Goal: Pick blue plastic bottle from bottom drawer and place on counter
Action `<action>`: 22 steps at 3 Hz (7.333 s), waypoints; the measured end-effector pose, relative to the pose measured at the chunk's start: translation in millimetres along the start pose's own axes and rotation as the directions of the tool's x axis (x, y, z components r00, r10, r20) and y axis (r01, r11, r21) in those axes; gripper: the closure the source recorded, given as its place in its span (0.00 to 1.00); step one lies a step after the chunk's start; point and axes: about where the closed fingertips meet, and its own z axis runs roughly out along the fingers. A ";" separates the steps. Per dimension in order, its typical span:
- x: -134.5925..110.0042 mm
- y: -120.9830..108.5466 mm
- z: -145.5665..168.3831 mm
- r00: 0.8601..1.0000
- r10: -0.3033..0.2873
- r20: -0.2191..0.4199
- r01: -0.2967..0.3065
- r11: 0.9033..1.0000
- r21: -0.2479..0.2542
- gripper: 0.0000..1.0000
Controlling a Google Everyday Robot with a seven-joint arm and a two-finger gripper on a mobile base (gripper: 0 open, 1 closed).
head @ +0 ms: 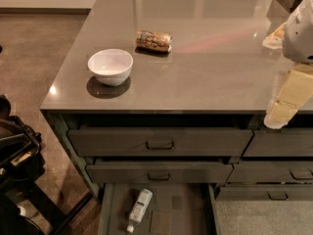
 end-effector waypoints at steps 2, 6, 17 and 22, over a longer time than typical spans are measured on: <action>6.6 15.6 16.3 0.998 0.035 0.053 -0.036 0.999 0.002 0.00; -26.9 122.6 128.7 0.871 0.340 0.353 -0.315 0.940 -0.128 0.00; -52.1 215.1 475.7 0.726 0.520 0.450 -0.472 0.853 -0.224 0.00; -79.1 237.2 577.1 0.540 0.648 0.537 -0.375 0.756 -0.536 0.00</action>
Offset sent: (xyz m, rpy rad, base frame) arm -0.0508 -0.0021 -0.0970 0.2761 -0.0375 -0.0969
